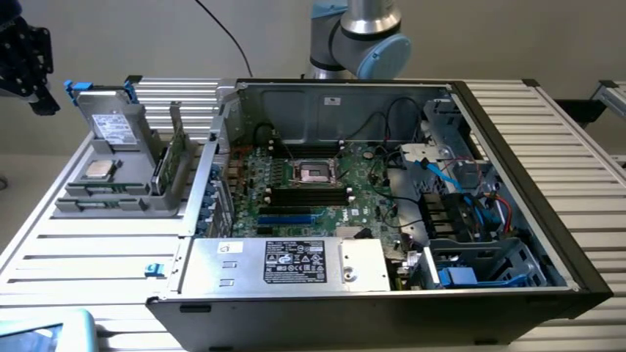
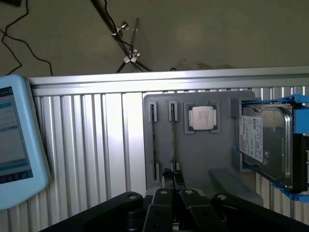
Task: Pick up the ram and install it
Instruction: 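Pick up the ram and move it above insertion slot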
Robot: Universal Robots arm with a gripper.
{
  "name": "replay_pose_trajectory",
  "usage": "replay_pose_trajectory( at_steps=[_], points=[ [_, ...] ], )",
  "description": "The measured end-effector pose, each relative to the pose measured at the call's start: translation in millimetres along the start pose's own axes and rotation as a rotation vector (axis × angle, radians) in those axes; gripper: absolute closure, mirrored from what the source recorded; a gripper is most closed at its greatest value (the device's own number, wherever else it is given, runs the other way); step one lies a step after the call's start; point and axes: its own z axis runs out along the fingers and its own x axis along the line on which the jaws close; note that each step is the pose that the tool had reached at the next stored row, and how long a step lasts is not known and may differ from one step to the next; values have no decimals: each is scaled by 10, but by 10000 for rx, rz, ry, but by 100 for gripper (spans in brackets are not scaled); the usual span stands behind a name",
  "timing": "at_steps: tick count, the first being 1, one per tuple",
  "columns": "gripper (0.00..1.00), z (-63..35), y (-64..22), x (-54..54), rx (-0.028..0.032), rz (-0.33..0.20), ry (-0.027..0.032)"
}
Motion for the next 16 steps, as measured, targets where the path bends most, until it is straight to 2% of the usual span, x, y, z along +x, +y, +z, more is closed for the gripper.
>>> replay_pose_trajectory(
  at_steps=[3,6,7,16],
  points=[
    [69,0,0,0,0,0,0],
    [64,4,-1,0,0,0,0],
    [57,12,-1,0,0,0,0],
    [57,170,-17,32,0,-3,10]
  ],
)
